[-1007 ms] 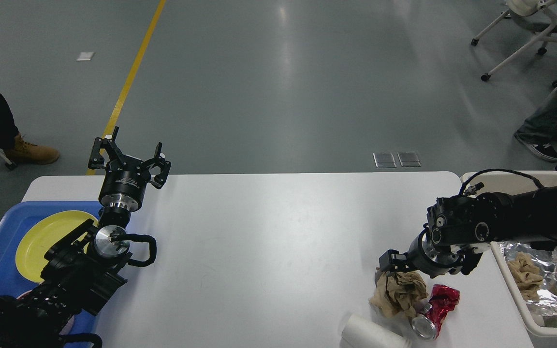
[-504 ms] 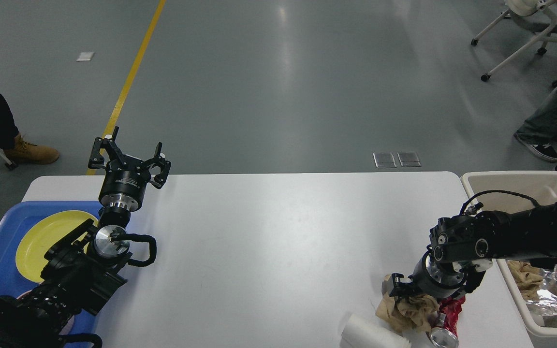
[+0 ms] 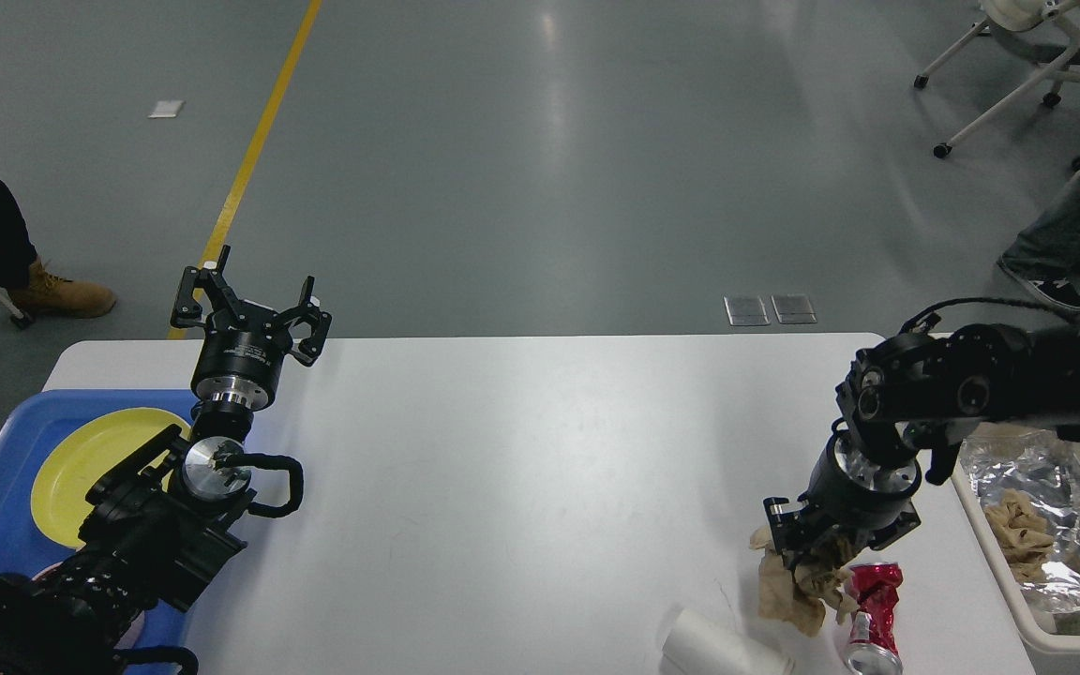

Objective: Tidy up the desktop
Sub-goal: 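Lift the crumpled brown paper up and over the white bin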

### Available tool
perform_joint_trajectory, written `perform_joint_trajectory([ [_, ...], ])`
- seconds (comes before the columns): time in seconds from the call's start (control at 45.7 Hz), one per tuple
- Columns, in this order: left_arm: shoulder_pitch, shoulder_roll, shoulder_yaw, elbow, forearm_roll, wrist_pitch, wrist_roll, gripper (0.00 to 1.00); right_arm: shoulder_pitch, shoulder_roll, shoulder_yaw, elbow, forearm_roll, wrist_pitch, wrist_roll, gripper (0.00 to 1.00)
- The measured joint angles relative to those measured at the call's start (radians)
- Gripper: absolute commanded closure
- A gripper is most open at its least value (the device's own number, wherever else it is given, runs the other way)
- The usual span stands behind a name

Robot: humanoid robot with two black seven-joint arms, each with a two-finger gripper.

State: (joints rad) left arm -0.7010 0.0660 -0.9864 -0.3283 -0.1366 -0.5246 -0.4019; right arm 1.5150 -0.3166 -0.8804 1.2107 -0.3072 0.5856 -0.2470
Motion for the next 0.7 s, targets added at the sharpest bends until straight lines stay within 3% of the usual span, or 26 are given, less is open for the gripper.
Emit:
perform_joint_trajectory([
  [0.241, 0.000, 0.000, 0.000, 0.000, 0.000, 0.000, 0.000, 0.04, 0.413, -0.122, -0.009, 0.113, 0.013, 0.346, 0.004, 1.00],
  [0.504, 0.000, 0.000, 0.000, 0.000, 0.000, 0.000, 0.000, 0.04, 0.723, -0.160, -0.078, 0.121, 0.043, 0.374, 0.007, 1.00],
  [0.701, 0.000, 0.000, 0.000, 0.000, 0.000, 0.000, 0.000, 0.04, 0.809, -0.153, -0.100, 0.118, 0.042, 0.374, 0.006, 1.00],
])
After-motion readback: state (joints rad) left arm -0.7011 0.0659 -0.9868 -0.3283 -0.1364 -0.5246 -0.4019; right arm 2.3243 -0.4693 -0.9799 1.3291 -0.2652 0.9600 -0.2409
